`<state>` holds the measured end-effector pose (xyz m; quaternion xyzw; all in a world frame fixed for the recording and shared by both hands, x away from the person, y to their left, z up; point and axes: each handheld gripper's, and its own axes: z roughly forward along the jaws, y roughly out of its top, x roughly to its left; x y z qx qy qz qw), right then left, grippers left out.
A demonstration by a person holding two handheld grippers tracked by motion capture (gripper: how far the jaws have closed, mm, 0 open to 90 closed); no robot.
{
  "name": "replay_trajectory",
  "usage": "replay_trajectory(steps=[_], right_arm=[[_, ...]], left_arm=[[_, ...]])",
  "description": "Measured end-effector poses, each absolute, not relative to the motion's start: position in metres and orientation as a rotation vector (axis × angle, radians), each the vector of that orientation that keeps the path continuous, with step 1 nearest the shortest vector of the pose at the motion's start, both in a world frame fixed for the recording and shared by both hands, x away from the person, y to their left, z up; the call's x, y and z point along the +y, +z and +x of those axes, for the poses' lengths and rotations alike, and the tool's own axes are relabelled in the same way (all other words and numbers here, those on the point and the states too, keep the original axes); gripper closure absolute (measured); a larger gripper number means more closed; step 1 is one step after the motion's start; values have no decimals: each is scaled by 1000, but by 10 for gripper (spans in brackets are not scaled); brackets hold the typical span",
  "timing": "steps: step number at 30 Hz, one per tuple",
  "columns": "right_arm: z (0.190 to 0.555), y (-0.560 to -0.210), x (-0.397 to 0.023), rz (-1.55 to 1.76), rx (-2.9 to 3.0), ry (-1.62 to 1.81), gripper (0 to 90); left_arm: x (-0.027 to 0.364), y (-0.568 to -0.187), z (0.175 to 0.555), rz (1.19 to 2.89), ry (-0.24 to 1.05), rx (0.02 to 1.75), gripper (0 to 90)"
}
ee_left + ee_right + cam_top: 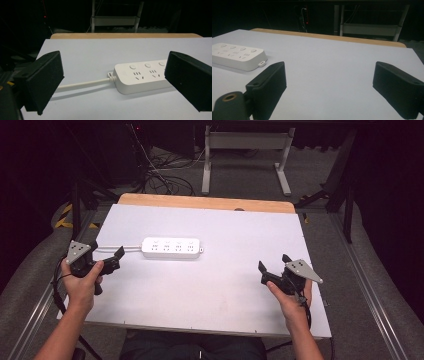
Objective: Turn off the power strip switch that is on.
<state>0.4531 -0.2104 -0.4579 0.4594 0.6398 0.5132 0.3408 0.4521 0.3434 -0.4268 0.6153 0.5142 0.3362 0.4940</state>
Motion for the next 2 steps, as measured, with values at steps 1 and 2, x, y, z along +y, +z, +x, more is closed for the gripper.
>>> replay_trajectory(steps=[1, 2], right_arm=[[453, -458, -211, 1200, 1665, 1339, 119], [452, -458, -212, 1197, 1665, 1343, 119]], left_arm=[[343, -427, 453, 1485, 808, 1248, 28], [342, -427, 454, 1483, 806, 1248, 28]])
